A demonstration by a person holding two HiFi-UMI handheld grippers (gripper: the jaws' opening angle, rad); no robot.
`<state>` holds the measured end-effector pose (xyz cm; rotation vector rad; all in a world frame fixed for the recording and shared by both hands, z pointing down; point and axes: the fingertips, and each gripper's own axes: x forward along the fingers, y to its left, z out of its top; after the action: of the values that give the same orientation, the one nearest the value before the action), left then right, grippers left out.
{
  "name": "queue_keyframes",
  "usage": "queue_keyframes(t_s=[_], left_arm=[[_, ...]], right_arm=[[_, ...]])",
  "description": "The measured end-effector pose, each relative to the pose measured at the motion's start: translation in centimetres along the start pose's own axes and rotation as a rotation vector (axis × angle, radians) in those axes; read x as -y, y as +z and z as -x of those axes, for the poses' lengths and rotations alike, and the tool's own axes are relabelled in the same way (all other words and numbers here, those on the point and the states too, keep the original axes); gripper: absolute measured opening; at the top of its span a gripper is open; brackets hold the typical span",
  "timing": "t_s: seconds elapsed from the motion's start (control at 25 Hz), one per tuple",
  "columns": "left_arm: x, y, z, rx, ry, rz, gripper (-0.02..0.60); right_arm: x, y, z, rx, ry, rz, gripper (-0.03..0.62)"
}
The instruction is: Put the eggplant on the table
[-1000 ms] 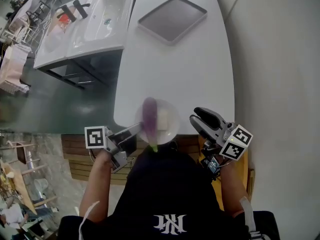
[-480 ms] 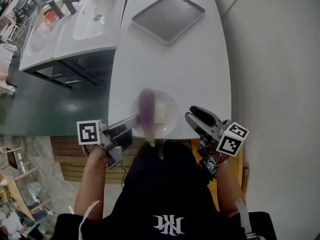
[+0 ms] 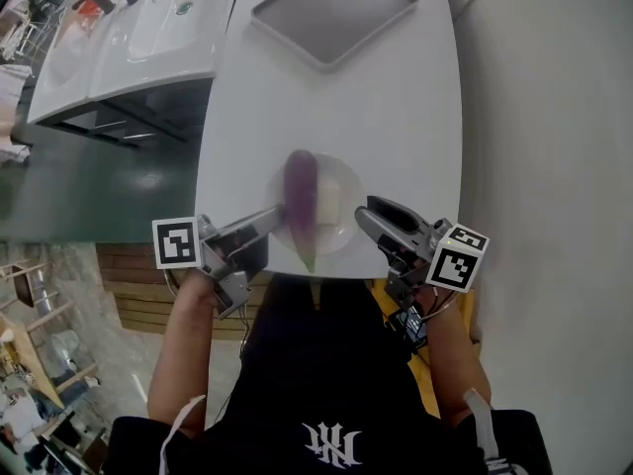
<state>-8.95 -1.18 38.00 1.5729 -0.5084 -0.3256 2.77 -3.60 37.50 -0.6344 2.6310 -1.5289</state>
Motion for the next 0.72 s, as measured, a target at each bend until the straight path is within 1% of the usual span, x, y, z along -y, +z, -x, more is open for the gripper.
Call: queue_keyframes(t_s=[0.08, 0.2, 0.32, 0.4, 0.52, 0.72], left_arm=[[-0.2, -0.2, -1.2, 0.005, 0.001, 0.011, 0.025], [-0.6, -0.4, -2.9, 0.005, 0.010, 0.019, 0.025], [-2.0, 0.1, -4.0, 0.002, 0.037, 0.023, 0.024], [-3.3, 0.3, -4.5, 0.002, 0.053, 0.027, 0.025], [-5.1, 0.9, -5.1, -0.003, 0.076, 0.017, 0.023], [-7.1, 2.1, -6.2, -0.025, 0.121, -0.022, 0.023]], right_arm=[[0.8, 0.9, 0.5, -0.003, 0.007, -0.012, 0.141], [1.8, 1.7, 1.0, -0.022, 0.013, -0.029, 0.106], [3.4, 2.3, 0.5, -0.038, 0.003, -0.026, 0.084], [4.8, 2.1, 0.3, -0.042, -0.002, -0.032, 0.084], [7.1, 1.6, -0.2, -0.055, -0.019, -0.047, 0.048], [9.9, 1.8, -1.1, -0.052, -0.057, -0.067, 0.038]])
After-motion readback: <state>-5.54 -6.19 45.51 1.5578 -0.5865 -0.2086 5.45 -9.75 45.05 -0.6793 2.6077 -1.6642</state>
